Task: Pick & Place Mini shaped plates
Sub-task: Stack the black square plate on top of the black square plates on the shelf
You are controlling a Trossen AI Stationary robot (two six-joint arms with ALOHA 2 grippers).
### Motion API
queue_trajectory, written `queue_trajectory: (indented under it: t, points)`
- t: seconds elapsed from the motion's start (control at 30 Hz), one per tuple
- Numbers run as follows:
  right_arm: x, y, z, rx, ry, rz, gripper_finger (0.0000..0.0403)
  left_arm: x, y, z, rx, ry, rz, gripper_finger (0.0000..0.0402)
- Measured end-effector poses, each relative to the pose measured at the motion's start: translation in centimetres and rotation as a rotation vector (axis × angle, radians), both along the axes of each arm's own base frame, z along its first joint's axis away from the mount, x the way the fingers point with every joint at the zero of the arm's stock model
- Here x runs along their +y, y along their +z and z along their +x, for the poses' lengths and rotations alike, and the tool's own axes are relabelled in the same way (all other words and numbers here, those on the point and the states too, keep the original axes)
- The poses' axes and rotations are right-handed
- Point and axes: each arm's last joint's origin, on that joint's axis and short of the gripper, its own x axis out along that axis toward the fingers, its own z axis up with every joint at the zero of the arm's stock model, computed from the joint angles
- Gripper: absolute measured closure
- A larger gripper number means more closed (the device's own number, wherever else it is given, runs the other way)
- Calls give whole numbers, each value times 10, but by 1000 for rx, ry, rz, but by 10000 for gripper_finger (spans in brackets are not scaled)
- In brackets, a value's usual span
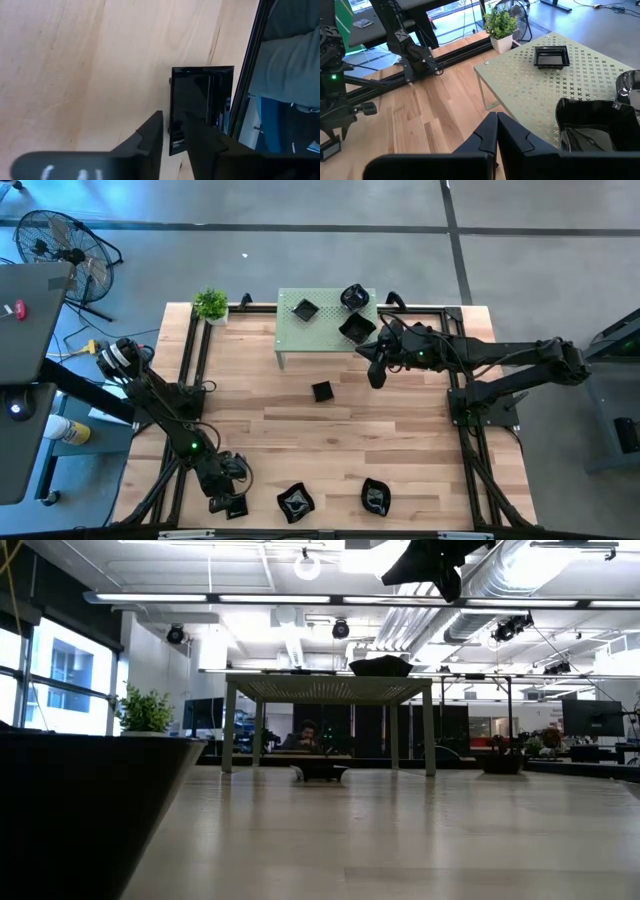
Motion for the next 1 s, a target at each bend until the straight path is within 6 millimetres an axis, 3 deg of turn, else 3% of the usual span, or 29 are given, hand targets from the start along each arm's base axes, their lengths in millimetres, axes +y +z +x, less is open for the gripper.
queue_trajectory:
  t: [0.13, 0.27, 0.5, 0.6, 0.77, 0.87, 1.0]
  points:
    - [0, 0, 0, 5, 6, -13, 401, 0, -1, 0, 2, 1, 3, 293]
    - [0, 0, 0, 7, 7, -20, 398, -1, -8, 1, 35, 27, 13, 288]
    - [0, -1, 0, 15, -5, -25, 401, -4, -6, 3, 39, 41, 6, 354]
    - [0, -1, 0, 15, -5, -25, 400, -8, 6, 6, 13, 28, -38, 392]
    - [0, -1, 0, 21, 1, -41, 397, -6, 30, 5, -14, 45, -96, 394]
    - [-1, -1, 0, 22, 1, -43, 400, 7, 49, 4, -25, 96, -144, 399]
    - [-1, -1, 0, 22, 1, -43, 400, 42, 85, 4, -121, 211, -198, 400]
